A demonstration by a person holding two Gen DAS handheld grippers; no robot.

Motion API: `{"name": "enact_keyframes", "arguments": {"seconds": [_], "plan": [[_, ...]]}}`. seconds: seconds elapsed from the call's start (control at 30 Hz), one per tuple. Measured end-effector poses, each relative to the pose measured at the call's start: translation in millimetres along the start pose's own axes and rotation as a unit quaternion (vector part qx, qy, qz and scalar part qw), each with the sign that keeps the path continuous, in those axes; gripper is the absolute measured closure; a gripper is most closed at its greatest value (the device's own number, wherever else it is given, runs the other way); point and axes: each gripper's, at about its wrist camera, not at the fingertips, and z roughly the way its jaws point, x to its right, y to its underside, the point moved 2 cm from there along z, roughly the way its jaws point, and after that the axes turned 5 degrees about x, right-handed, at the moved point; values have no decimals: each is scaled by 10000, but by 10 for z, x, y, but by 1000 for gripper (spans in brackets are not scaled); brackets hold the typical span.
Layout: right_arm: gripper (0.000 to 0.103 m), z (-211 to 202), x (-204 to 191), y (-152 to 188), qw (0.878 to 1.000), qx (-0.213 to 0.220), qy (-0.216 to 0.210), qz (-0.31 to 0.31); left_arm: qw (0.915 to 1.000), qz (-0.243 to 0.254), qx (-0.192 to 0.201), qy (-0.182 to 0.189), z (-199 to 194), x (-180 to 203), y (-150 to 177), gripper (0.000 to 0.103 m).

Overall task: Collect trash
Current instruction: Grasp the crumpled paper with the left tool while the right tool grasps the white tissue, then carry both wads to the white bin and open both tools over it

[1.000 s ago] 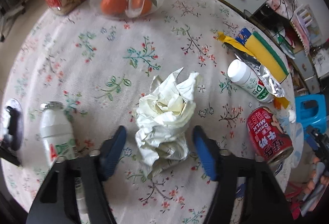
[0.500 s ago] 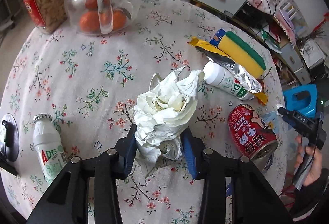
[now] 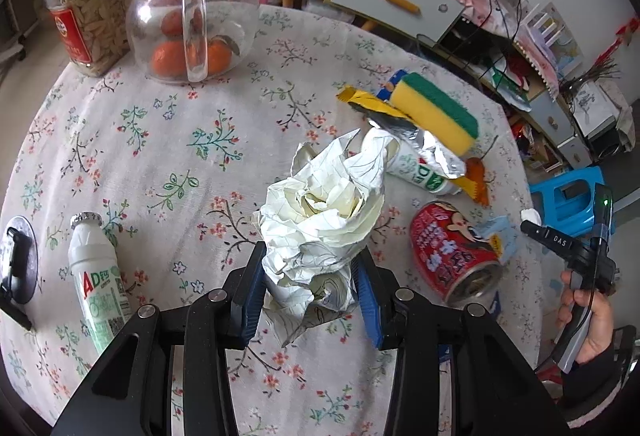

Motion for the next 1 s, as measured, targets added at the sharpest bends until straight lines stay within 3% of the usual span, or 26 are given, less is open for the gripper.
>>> {"name": "enact_keyframes", "arguments": {"seconds": [0.53, 1.0], "plan": [[79, -822, 404, 292, 9985, 499, -212, 70, 9982, 232, 295, 473, -406, 407, 196, 60], [78, -1179, 1293, 635, 9963, 646, -4, 562, 9902, 872, 311, 1044, -581, 1351, 374, 60]]}}
